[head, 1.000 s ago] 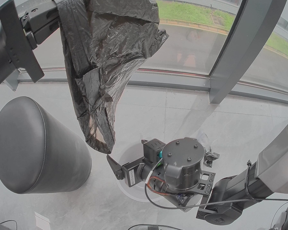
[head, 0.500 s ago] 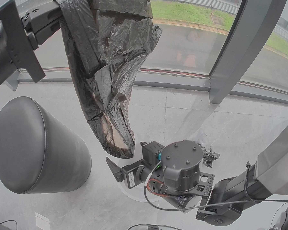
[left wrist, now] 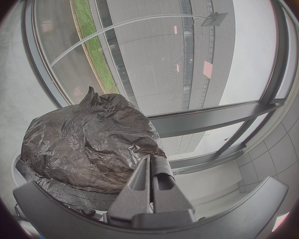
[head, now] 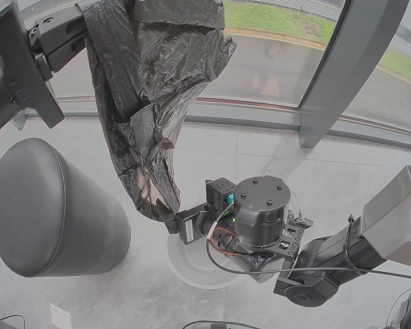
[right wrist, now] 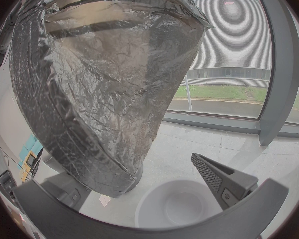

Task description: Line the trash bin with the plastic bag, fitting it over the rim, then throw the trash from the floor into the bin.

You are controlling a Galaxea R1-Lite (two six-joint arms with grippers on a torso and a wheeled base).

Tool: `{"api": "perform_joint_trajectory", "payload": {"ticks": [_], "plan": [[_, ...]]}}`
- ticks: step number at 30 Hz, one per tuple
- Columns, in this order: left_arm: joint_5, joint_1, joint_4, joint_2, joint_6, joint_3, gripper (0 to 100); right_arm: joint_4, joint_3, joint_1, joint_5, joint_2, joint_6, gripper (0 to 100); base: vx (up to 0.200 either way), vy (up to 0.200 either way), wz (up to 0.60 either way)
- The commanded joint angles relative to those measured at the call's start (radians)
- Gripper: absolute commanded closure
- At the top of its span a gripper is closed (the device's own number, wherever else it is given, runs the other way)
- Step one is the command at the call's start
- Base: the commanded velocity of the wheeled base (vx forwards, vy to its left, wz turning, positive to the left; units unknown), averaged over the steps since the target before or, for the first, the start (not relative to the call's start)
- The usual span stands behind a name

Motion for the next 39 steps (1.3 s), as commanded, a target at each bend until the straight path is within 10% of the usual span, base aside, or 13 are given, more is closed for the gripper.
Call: {"api": "perform_joint_trajectory", "payload": {"ticks": [1, 4, 5, 25, 30, 39], "plan": [[-0.001, 0.000, -0.001, -0.002, -0.001, 0.002, 100, -0.003, -0.013, 0.002, 0.000, 0.015, -0.005, 0, 0.000, 0.000, 0.00], [-0.001, 0.000, -0.001, -0.002, -0.001, 0.003, 100, -0.006, -0.014, 0.002, -0.013, 0.023, -0.006, 0, 0.000, 0.000, 0.00], [-0.001, 0.000, -0.001, -0.002, -0.001, 0.003, 100, -0.006, -0.014, 0.002, -0.014, 0.023, -0.006, 100, 0.000, 0.000, 0.00], [0.000, 0.043, -0.005, -0.035, 0.013, 0.037, 100, -0.031, 0.124, -0.014, 0.003, -0.006, -0.009, 100, 0.000, 0.000, 0.00], [-0.001, 0.113, -0.067, -0.012, 0.108, 0.125, 100, 0.048, 0.314, -0.049, 0.158, -0.132, -0.138, 100, 0.000, 0.000, 0.00], [-0.069, 0.199, -0.241, 0.073, 0.182, 0.301, 100, 0.334, 0.406, -0.126, 0.425, -0.352, -0.123, 100, 0.000, 0.000, 0.00]]}}
